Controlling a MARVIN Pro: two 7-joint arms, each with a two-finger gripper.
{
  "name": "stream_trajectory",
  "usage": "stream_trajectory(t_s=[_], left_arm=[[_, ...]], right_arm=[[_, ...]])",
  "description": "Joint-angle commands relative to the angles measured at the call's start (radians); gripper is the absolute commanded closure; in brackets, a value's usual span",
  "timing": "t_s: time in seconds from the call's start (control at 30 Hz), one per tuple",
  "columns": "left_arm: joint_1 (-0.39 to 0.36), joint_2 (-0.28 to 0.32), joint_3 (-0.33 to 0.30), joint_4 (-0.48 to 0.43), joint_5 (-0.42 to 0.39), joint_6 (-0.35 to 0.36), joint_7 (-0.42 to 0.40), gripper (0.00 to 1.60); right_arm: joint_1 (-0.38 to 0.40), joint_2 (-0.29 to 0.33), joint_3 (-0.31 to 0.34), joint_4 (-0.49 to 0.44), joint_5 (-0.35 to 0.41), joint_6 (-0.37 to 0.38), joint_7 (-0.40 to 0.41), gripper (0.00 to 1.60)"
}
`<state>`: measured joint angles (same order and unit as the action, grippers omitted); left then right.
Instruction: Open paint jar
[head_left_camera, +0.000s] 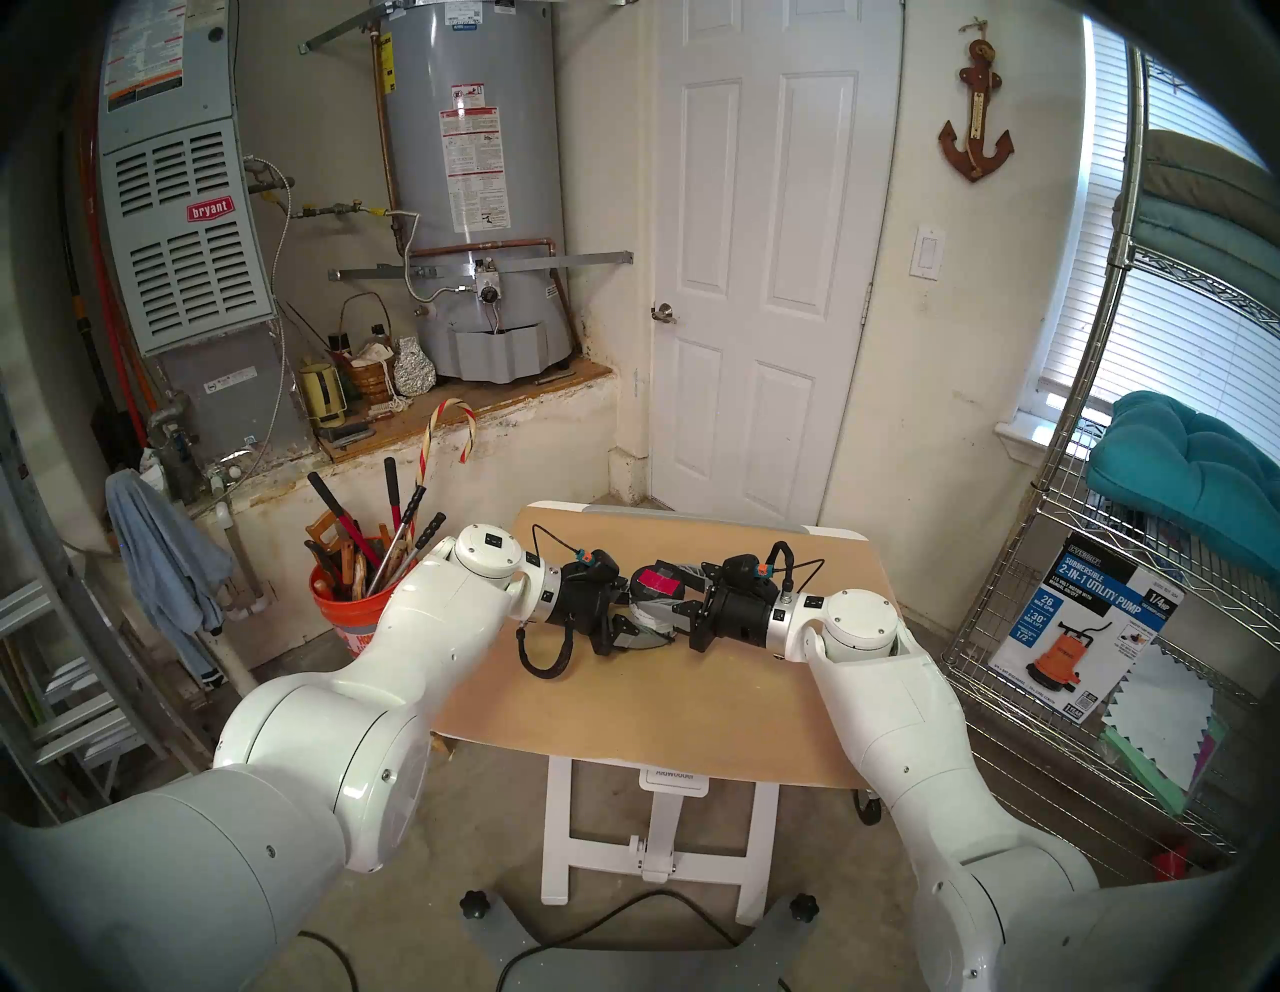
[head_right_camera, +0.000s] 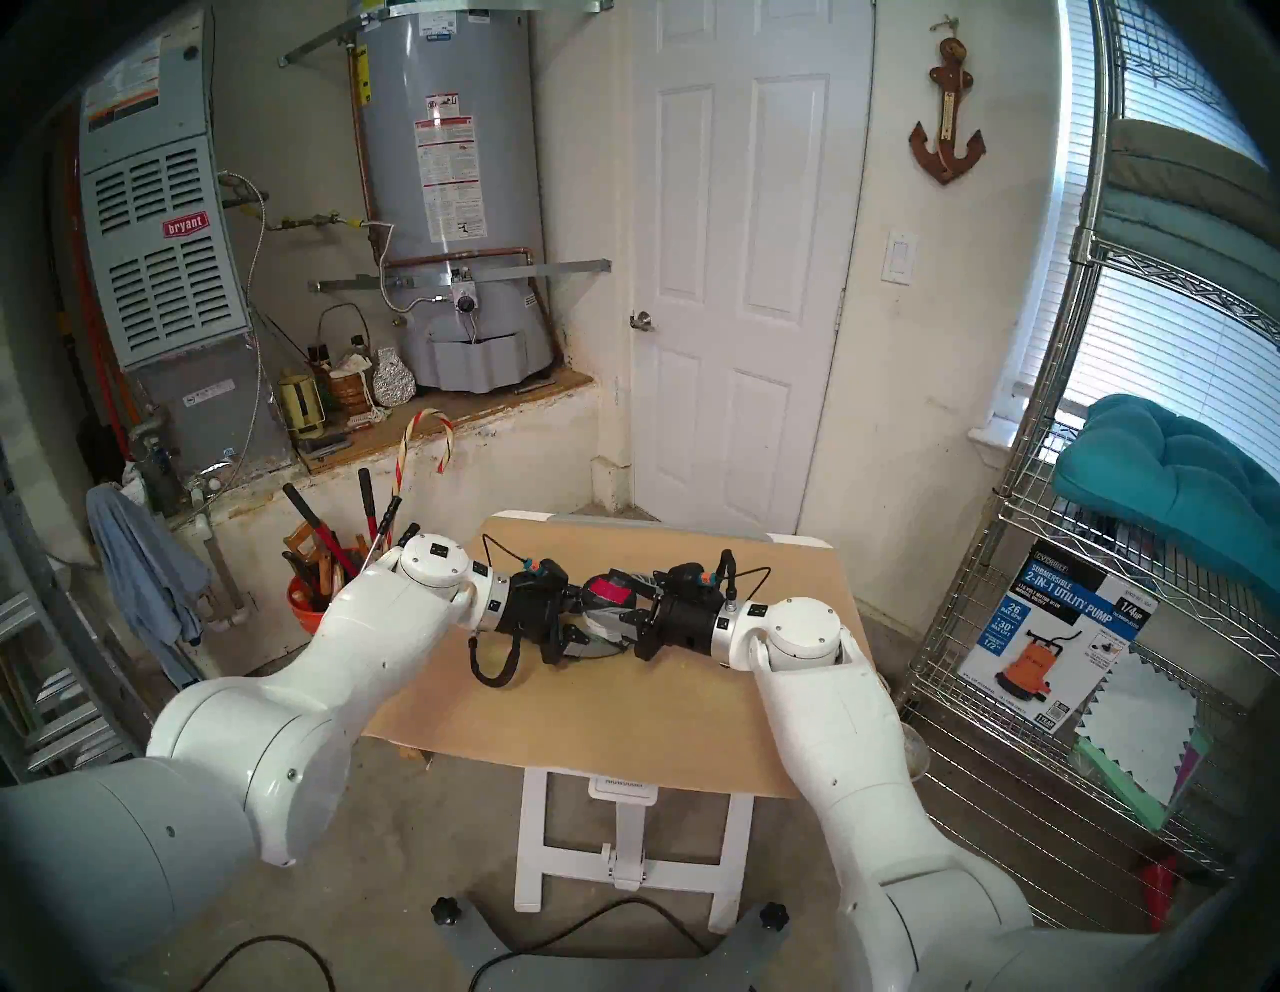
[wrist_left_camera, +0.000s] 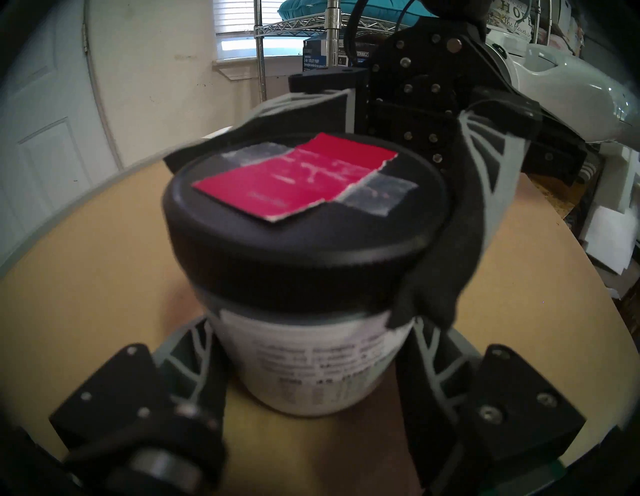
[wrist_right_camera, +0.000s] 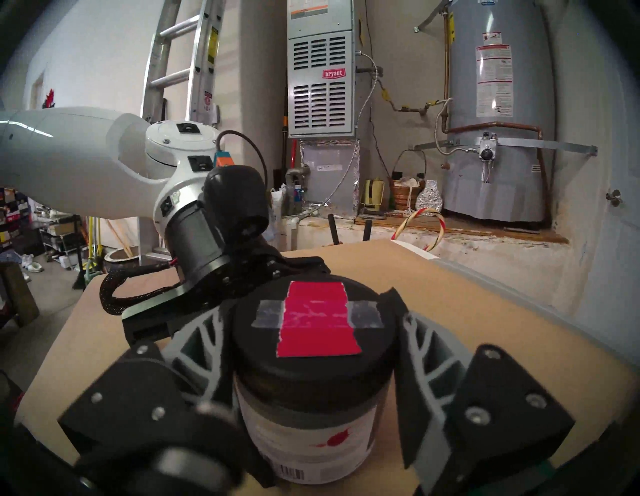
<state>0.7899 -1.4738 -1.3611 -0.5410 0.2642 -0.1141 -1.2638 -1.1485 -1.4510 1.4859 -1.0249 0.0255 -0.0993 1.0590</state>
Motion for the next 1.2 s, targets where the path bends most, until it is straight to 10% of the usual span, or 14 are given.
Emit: stream_trajectory(t_s=[0.0, 1.17], left_arm=[[0.014, 0.014, 0.001, -0.01, 0.001, 0.006, -0.011, 1.6], [0.015, 0.019, 0.001, -0.014, -0.001, 0.013, -0.006, 1.6]], right_arm=[[0.057, -0.012, 0.014, -0.006, 0.025, -0.022, 0.014, 1.6], [0.074, -0.04, 0.082, -0.021, 0.03, -0.023, 0.04, 1.56]])
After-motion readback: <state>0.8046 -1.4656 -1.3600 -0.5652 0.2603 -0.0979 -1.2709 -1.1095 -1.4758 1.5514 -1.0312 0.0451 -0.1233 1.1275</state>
